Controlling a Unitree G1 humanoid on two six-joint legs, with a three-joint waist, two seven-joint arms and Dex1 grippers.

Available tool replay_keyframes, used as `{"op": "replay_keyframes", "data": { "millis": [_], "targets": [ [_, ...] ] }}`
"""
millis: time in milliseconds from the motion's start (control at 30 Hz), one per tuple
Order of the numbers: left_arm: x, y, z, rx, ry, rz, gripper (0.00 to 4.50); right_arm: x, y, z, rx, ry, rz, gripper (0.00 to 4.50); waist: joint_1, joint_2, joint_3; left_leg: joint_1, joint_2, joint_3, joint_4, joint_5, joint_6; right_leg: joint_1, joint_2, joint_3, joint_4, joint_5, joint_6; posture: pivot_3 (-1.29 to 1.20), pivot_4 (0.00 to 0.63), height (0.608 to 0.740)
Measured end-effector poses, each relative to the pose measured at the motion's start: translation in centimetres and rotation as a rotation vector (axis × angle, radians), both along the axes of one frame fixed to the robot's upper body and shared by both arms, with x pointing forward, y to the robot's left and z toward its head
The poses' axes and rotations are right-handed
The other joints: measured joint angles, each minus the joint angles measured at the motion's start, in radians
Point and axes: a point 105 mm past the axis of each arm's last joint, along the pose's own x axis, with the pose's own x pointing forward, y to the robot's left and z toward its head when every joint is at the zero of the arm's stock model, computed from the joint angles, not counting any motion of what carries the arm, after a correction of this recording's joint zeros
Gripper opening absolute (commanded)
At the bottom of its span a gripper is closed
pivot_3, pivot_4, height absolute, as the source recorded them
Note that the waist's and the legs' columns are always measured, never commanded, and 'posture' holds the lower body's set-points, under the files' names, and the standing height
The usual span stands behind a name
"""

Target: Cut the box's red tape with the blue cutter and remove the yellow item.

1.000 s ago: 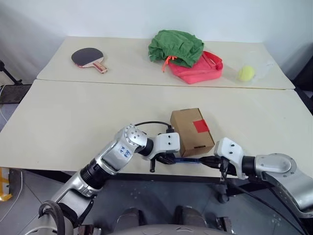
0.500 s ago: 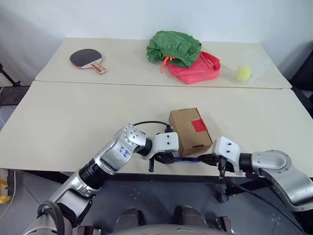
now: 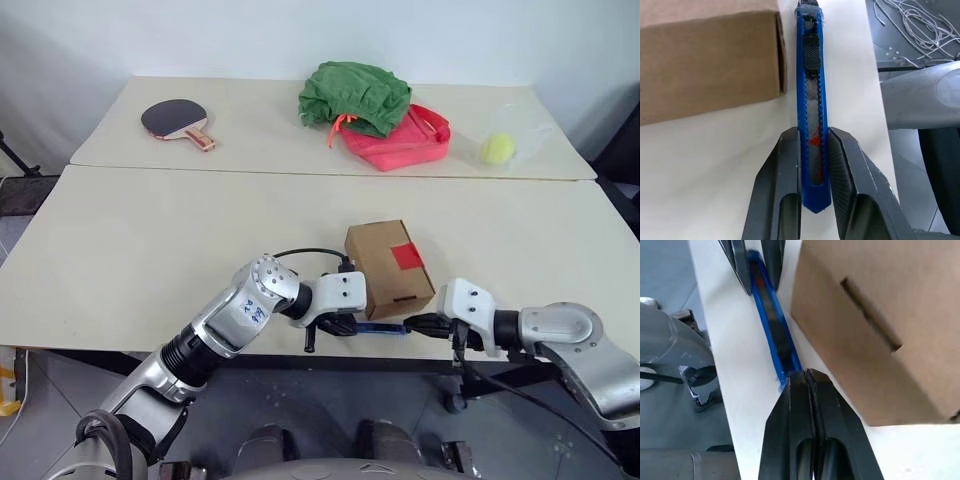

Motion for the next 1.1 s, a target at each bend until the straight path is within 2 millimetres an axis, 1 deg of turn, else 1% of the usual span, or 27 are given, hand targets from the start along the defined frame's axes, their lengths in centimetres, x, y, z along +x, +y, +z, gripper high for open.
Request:
{"op": "replay_keyframes", "data": {
  "millis": [100,233,367,433,667,800,1100],
  "targets": [
    [0.0,0.0,0.0,0.0,0.0,-0.005,0.43,-0.3,0.1,0.4,0.012,0.01,0.027,0.03,0.001,0.0,0.0,0.0,0.0,0.0,0.0,0.0,0.0,0.0,0.0,0.0,-0.001,0.0,0.0,0.0,0.15,0.74],
    [-0.1,-0.1,0.0,0.001,0.0,-0.007,0.43,-0.6,1.0,0.9,0.03,0.007,0.072,0.03,0.001,0.0,0.0,0.0,0.0,0.0,0.0,0.0,0.0,0.0,0.0,0.0,-0.001,0.0,0.0,0.0,0.15,0.74],
    [-0.1,-0.1,0.0,0.001,0.0,-0.008,0.43,-0.5,2.4,0.2,0.047,0.026,0.088,0.03,0.001,0.0,0.0,0.0,0.0,0.0,0.0,0.0,0.0,0.0,0.0,0.0,-0.001,0.0,0.0,0.0,0.15,0.74],
    [-0.1,-0.1,0.0,0.001,0.001,-0.006,0.43,-0.4,2.8,-0.1,0.034,0.026,0.091,0.03,0.001,0.0,0.0,-0.001,0.0,0.0,0.0,0.0,0.0,-0.001,0.0,0.0,-0.001,0.0,0.0,0.0,0.15,0.74],
    [-0.1,0.0,0.0,0.003,0.007,0.004,0.43,0.1,2.1,-1.0,-0.007,0.043,0.059,0.03,0.0,0.0,0.0,-0.001,0.0,0.0,0.0,0.0,0.0,-0.001,0.0,0.0,-0.001,0.0,0.0,0.0,0.15,0.74],
    [-0.1,0.0,0.0,0.004,0.007,0.005,0.43,0.0,1.6,-1.2,-0.035,0.044,0.067,0.03,-0.002,0.0,0.0,-0.001,0.0,0.0,0.0,0.0,0.0,-0.001,0.0,0.0,-0.001,0.0,0.0,0.0,0.15,0.74],
    [-0.1,0.0,0.0,0.003,0.005,0.004,0.43,0.2,1.3,-1.4,-0.033,0.046,0.063,0.03,-0.002,0.0,0.0,-0.001,0.0,0.0,0.0,0.0,0.0,-0.001,0.0,0.0,-0.001,0.0,0.0,0.0,0.15,0.74]
  ]
}}
